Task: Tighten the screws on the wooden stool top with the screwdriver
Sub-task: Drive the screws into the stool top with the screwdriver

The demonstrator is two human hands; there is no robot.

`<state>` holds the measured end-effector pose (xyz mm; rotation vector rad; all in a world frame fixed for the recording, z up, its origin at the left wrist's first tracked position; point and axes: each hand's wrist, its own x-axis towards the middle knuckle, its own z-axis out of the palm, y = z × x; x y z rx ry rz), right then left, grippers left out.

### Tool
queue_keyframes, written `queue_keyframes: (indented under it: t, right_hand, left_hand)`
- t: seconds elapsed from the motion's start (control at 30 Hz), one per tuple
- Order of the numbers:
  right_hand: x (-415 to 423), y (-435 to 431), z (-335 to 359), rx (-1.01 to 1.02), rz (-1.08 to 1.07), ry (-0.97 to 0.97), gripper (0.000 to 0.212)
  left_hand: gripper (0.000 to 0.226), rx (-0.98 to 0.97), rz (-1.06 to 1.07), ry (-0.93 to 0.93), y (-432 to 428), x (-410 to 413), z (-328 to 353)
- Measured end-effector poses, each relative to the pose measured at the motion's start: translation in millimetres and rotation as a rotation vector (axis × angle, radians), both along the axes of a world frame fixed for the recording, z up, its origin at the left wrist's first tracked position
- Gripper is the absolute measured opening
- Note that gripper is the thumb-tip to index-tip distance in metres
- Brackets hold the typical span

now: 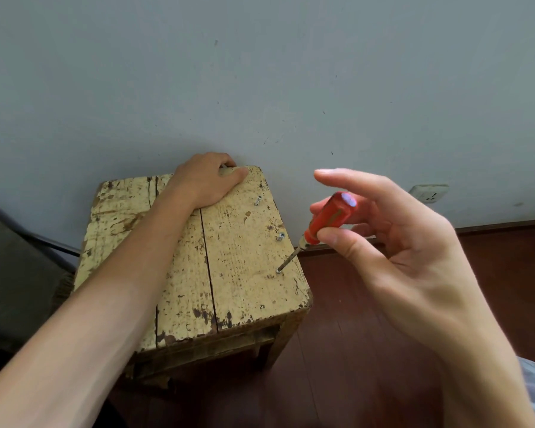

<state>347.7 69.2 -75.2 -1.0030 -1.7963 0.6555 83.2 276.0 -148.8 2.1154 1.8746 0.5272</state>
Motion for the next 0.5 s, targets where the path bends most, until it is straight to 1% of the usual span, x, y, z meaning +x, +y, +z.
queue_keyframes:
  t: [0.07,0.2,0.3,0.4,0.5]
  right_hand:
    - [-4.4,1.5,-1.8,0.025,-0.049,-0.016,0.051]
    - [-8.0,4.0,-4.3,0.086,-0.091,-0.034,0.038]
    - [-3.0,4.0,-3.3,0.082,-0.101,-0.045,0.042]
    - [6.8,0.8,0.0,-0.007,0.007,-0.006,0.048]
    - [11.2,-0.7,2.1,-0.046,0.038,0.026,0.047]
  left_hand:
    - [0.053,-0.005,0.001,0.0,0.3,-0.1,0.2]
    - [0.053,-0.004,0.007,-0.005,-0.1,-0.4,0.3]
    - [0.052,-0.016,0.008,-0.012,0.2,-0.5,0.4]
    - [0.053,-0.021,0.005,-0.017,0.5,-1.0,-0.2]
    - [0.054,-0.015,0.006,-0.015,1.3,-1.5,-1.0]
